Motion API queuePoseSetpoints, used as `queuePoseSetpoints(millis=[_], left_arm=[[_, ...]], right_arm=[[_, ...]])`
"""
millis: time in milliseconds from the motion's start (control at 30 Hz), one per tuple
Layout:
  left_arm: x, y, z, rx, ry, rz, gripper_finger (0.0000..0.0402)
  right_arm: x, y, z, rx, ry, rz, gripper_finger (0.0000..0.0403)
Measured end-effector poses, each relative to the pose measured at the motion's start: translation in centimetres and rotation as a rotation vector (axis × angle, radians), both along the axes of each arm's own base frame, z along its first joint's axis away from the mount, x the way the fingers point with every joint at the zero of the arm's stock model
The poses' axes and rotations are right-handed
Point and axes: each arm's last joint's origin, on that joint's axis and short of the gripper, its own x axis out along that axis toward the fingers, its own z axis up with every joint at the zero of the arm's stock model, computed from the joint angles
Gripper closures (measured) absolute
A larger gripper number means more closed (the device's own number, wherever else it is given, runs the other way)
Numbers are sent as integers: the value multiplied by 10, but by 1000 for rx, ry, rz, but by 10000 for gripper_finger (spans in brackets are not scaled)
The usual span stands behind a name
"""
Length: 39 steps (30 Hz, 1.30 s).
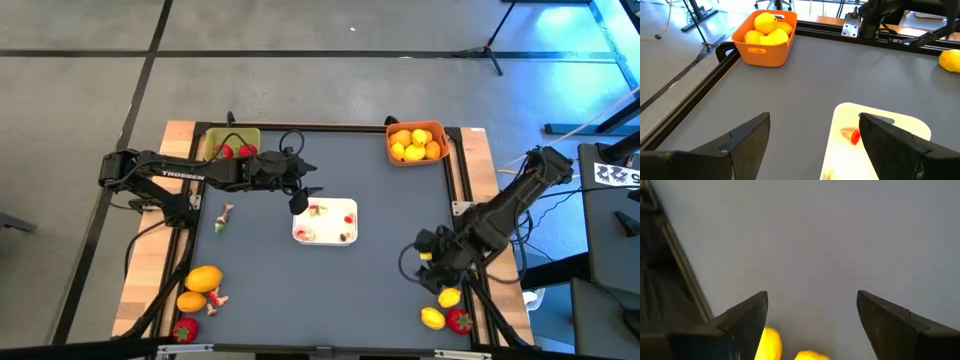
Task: Sort produce into baskets
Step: Put the yellow lemon into the orange bin
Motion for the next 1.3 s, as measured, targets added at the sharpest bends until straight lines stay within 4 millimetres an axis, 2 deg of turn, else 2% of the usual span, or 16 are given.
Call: queuePoseSetpoints(millis=[567, 767, 1000, 1100, 1300], left_arm=[[0, 0, 0, 0, 1, 0, 100], [0, 0, 0, 0, 1, 0, 100], [0, 0, 0, 0, 1, 0, 100], [0, 0, 0, 0, 1, 0, 100], [0, 0, 0, 0, 0, 0, 100]], right_arm=[[-7, 89, -59, 154, 240, 106, 97], [-8, 105, -82, 152, 327, 128, 97], [-5, 109, -99, 100, 364, 141, 101], [-3, 108, -103, 88, 369, 138, 124], [-1, 107, -103, 60, 335, 183, 221]])
